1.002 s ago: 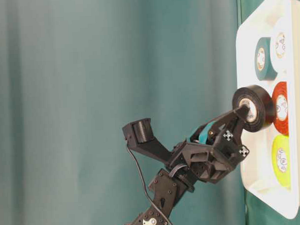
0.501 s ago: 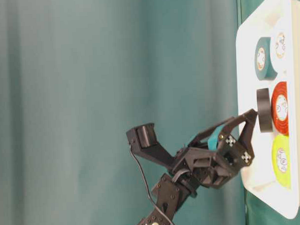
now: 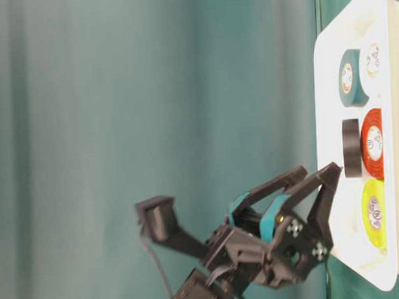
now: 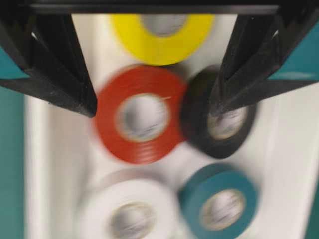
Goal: Put the tape into the white case with the left arm.
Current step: 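Release the black roll and withdraw the left gripper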
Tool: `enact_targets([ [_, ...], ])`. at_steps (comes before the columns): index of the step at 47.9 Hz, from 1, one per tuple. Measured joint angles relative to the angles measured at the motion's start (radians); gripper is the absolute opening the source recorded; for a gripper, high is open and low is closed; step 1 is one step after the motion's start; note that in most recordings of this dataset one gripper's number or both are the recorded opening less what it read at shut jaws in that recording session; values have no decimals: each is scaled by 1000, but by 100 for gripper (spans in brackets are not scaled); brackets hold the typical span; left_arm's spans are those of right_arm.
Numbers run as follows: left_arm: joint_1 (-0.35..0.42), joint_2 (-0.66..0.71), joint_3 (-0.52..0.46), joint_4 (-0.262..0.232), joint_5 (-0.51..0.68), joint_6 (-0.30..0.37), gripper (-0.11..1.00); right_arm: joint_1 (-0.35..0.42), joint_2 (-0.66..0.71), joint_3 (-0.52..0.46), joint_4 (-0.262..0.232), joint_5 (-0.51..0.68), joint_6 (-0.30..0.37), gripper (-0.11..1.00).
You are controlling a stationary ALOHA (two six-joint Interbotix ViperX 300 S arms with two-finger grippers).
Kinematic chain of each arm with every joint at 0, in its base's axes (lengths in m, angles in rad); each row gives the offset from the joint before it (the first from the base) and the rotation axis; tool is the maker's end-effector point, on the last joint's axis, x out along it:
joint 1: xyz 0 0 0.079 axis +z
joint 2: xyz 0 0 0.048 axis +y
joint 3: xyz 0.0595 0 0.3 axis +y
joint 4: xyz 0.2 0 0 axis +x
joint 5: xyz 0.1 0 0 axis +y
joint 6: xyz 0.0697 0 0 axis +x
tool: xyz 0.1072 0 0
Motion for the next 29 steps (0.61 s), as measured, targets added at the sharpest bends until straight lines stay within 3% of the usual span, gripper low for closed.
enact_targets([
  [14,-158,-97,63,0,-17,-89,99,0,0,5,0,0,0,-9],
  [29,-310,-155,112,0,-17,-140,99,0,0,9,0,0,0,-9],
])
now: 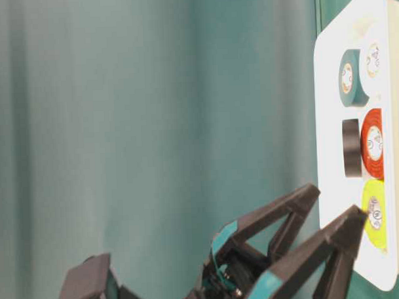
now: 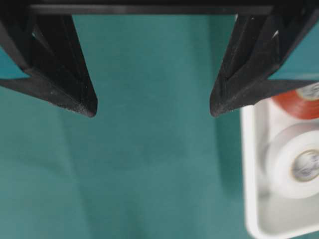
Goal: Put the tape into the white case with the left arm.
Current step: 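Release the black roll and withdraw the left gripper, then move the left gripper down onto the blue tape roll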
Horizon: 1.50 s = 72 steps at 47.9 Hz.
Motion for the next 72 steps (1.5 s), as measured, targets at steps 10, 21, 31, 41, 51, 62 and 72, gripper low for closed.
enact_targets([
  [10,-81,-26,28,-2,0,-37,99,0,0,0,0,-2,0,-9],
  [21,-172,-32,52,0,0,-54,99,0,0,0,0,0,0,-9],
  [31,-181,-34,54,-2,0,-54,99,0,0,2,0,0,-2,-9],
  [41,-181,-63,75,-2,0,-54,99,0,0,2,0,0,-2,-9],
  [51,-181,-150,143,0,0,-55,99,0,0,0,0,0,0,-9],
  [62,-183,-267,229,-2,0,-55,99,0,0,0,0,0,0,-9],
  [72,-184,-339,298,-2,0,-55,99,0,0,2,0,0,0,-9],
])
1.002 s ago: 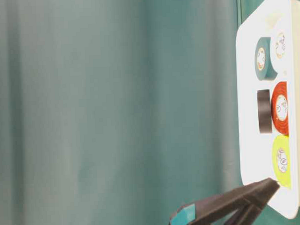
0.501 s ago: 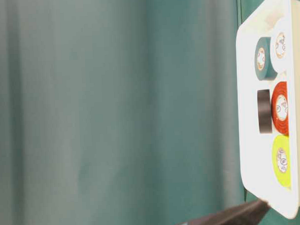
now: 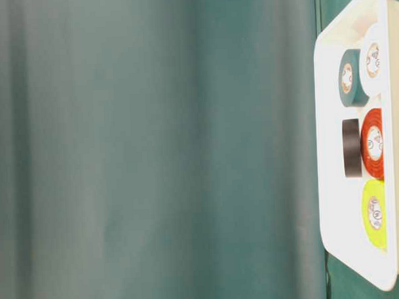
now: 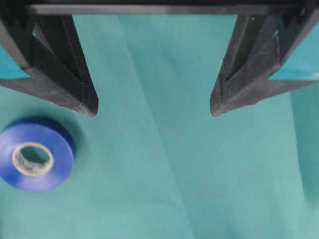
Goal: Put the tape into the white case with the left arm.
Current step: 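Move the left gripper down onto the blue tape roll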
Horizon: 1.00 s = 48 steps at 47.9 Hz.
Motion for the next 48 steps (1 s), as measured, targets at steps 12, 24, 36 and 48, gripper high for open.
enact_targets([
  [12,-14,0,9,0,-2,0,99,0,0,-2,0,0,-2,-9],
  [24,-29,8,8,0,-2,0,99,0,0,-2,0,0,0,-9],
  [36,-75,91,-43,2,-9,0,99,0,0,0,0,0,-2,-9],
  [48,-153,221,-133,0,-6,-49,99,0,0,-2,0,0,0,-9],
])
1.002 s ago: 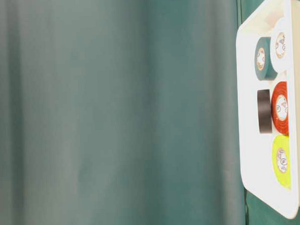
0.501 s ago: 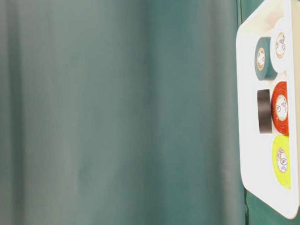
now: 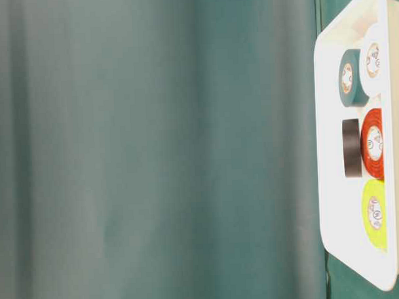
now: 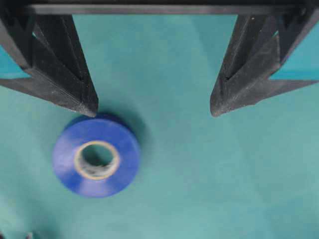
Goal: Put the tape into the white case with the left arm.
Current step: 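Move the left gripper down onto the blue tape roll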
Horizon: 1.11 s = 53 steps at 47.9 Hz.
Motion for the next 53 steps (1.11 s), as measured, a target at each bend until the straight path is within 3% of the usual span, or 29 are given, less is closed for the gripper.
enact_targets([
  [14,-18,135,-86,0,8,-78,99,0,0,0,0,0,-2,-9],
  [53,23,365,-279,0,103,-81,99,0,0,20,0,0,0,-9],
])
